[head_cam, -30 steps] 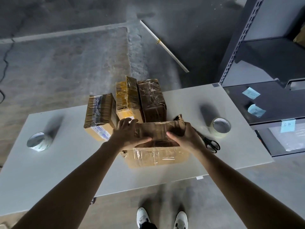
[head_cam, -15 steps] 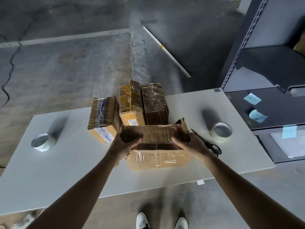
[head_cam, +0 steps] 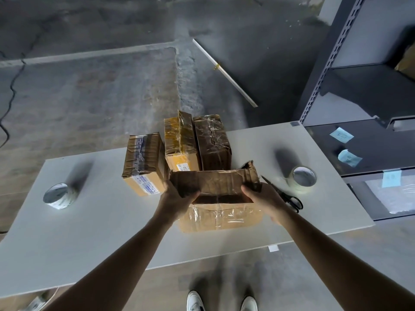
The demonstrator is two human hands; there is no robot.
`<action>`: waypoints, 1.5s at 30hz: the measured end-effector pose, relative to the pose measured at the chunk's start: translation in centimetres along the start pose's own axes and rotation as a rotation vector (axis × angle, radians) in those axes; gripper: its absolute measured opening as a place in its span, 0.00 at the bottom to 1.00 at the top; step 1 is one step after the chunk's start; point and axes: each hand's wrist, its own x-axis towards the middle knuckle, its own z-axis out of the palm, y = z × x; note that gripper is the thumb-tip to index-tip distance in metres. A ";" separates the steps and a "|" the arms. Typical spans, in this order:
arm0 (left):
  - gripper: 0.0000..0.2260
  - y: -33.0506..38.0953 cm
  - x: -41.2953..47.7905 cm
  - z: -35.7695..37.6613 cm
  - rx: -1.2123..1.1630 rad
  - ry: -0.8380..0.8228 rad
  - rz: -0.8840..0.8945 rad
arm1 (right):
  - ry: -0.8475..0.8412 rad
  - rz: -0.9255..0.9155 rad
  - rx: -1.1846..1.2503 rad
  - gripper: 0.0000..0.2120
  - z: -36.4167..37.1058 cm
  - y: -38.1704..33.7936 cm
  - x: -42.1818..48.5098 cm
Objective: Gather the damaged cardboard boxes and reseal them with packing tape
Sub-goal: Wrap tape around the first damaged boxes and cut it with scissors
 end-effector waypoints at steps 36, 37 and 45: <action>0.09 15.2 0.3 18.3 -0.294 -0.084 0.274 | 0.552 -0.194 0.374 0.15 -21.1 -2.6 15.1; 0.09 15.8 0.4 19.0 -0.286 -0.083 0.274 | 0.543 -0.188 0.395 0.15 -21.6 -2.6 16.1; 0.14 16.3 3.1 22.7 -0.216 -0.024 0.349 | 0.425 -0.173 0.353 0.16 -23.0 -0.7 23.8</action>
